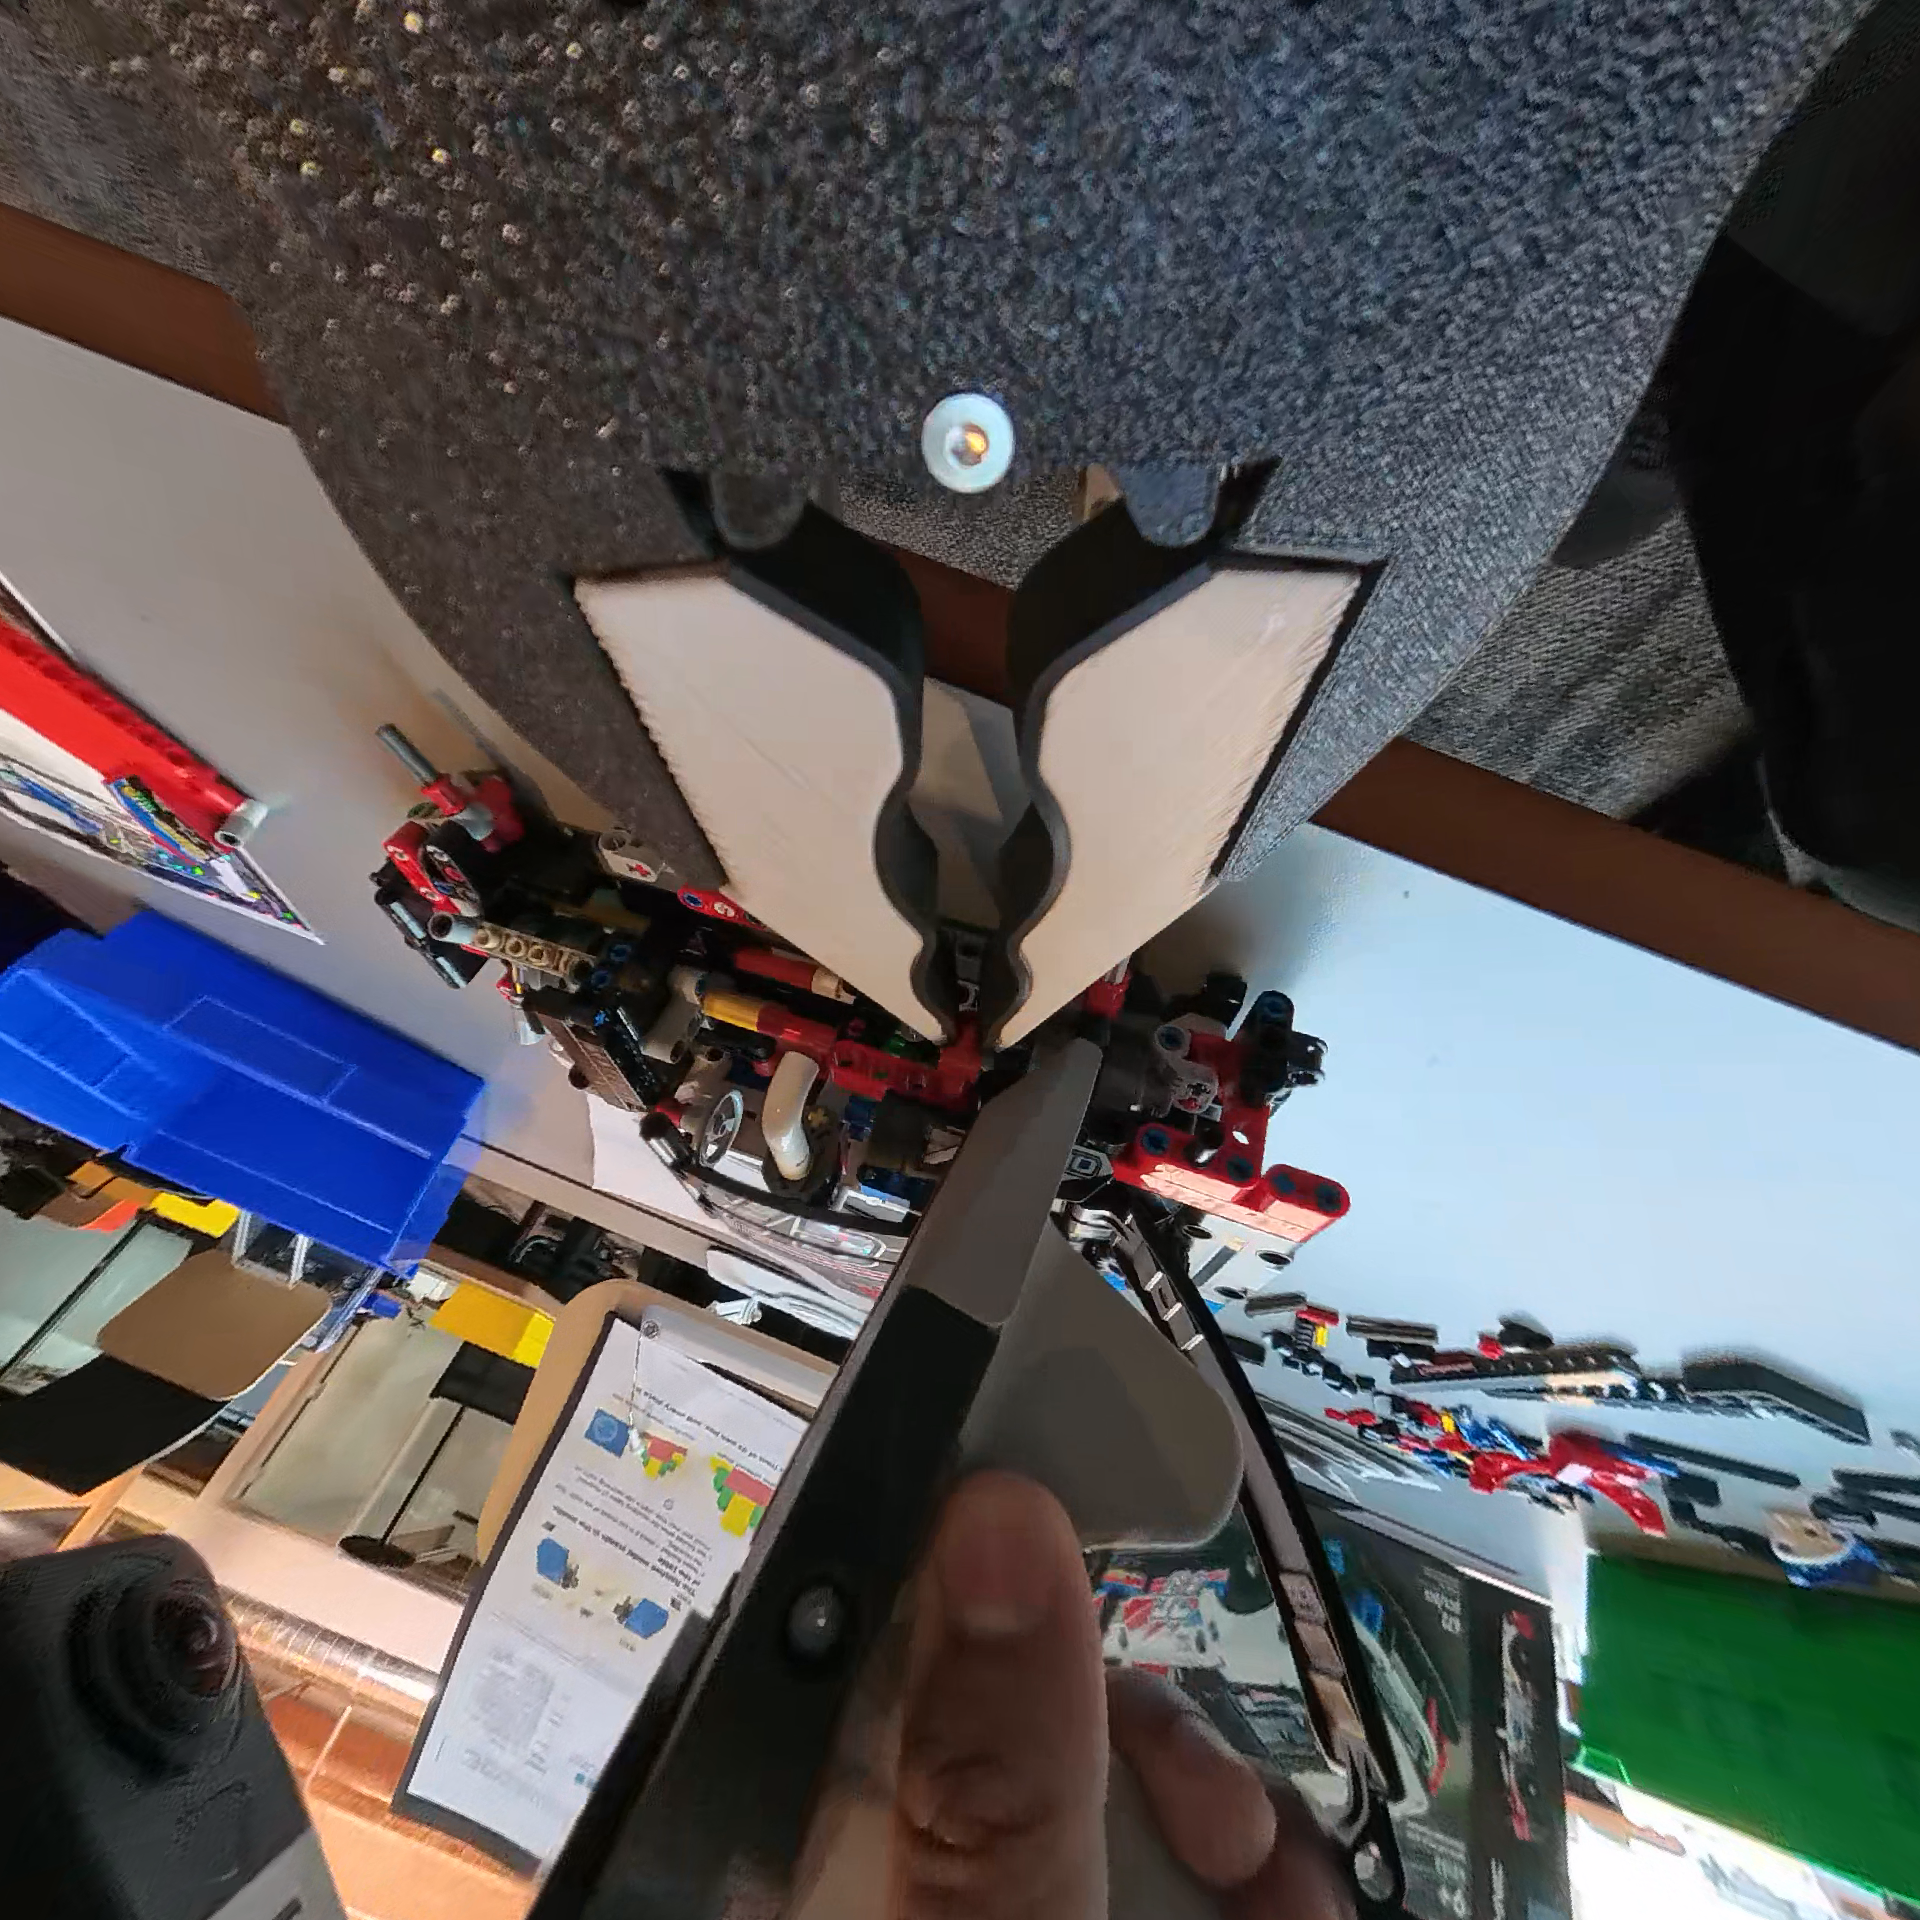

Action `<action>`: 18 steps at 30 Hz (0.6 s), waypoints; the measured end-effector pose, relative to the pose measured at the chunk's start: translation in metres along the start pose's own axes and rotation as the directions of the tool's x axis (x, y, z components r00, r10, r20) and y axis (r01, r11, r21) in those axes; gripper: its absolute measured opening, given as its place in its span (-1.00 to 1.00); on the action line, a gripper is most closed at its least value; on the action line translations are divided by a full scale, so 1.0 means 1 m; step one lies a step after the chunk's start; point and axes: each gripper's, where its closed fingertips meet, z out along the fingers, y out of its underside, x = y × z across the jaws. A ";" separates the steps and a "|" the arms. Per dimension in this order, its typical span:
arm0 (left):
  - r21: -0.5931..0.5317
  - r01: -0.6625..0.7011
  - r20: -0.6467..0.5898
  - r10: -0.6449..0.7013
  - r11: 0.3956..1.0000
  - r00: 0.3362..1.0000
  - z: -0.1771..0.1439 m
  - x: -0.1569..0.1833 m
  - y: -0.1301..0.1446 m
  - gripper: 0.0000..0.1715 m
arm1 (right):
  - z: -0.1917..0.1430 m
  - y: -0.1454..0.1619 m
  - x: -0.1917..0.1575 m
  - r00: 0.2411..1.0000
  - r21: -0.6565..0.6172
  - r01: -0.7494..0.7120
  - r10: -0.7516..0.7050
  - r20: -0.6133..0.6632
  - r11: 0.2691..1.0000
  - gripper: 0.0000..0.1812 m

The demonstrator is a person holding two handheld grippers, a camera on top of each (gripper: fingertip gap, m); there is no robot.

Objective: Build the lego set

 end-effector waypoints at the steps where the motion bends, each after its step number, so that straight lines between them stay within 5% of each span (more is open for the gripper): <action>1: -0.003 0.000 0.003 0.000 1.000 1.000 0.000 0.000 0.000 -0.83 | 0.000 0.000 0.000 1.000 0.001 -0.015 0.015 0.008 1.000 -1.00; 11: 0.007 0.009 0.028 -0.009 1.000 1.000 -0.001 -0.002 0.003 -0.82 | 0.003 -0.004 -0.001 0.940 0.005 -0.319 0.315 0.127 0.948 -1.00; 15: -0.015 -0.011 0.035 0.012 1.000 0.999 0.001 -0.001 0.005 -0.82 | 0.003 -0.009 0.003 0.863 0.015 -0.477 0.465 0.199 0.879 -1.00; 18: -0.008 0.020 0.017 -0.020 1.000 1.000 0.000 -0.001 0.003 -0.82 | 0.003 -0.007 0.004 0.892 0.016 -0.422 0.412 0.184 0.907 -0.99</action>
